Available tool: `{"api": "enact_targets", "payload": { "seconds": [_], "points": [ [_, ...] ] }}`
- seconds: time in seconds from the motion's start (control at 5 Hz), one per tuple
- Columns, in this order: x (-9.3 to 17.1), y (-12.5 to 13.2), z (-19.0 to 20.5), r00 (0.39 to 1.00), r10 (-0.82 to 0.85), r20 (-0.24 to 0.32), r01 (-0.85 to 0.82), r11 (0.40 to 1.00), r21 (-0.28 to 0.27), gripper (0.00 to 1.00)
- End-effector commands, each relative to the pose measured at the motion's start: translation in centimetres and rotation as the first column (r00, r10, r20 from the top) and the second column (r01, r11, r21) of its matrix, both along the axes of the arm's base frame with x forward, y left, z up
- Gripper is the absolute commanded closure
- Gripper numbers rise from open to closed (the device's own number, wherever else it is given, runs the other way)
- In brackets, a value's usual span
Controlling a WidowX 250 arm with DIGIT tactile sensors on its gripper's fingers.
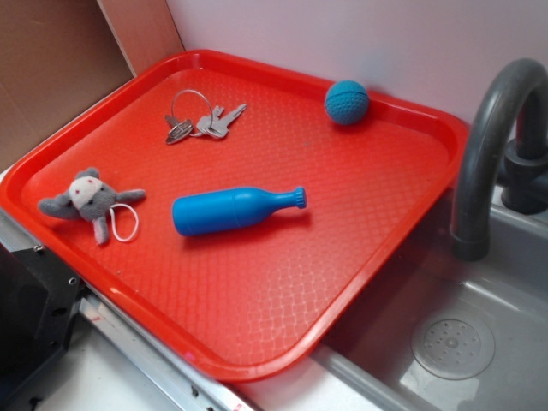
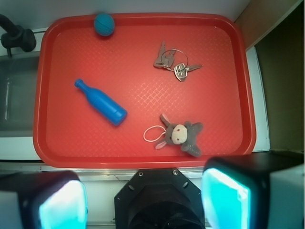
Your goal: Grab the blue bottle.
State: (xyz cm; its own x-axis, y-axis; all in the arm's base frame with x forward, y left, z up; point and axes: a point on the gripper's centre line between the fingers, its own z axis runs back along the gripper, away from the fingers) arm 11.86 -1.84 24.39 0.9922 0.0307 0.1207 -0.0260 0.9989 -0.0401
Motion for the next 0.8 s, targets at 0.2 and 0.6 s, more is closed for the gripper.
{"api": "enact_targets", "payload": {
  "seconds": [0.2, 0.6],
  "points": [
    [1.2, -0.3, -0.6, 0.982, -0.182, 0.056, 0.178, 0.981, 0.075, 0.00],
    [4.6, -4.0, -2.4, 0.852, -0.523, 0.031, 0.512, 0.844, 0.161, 0.00]
  ]
}}
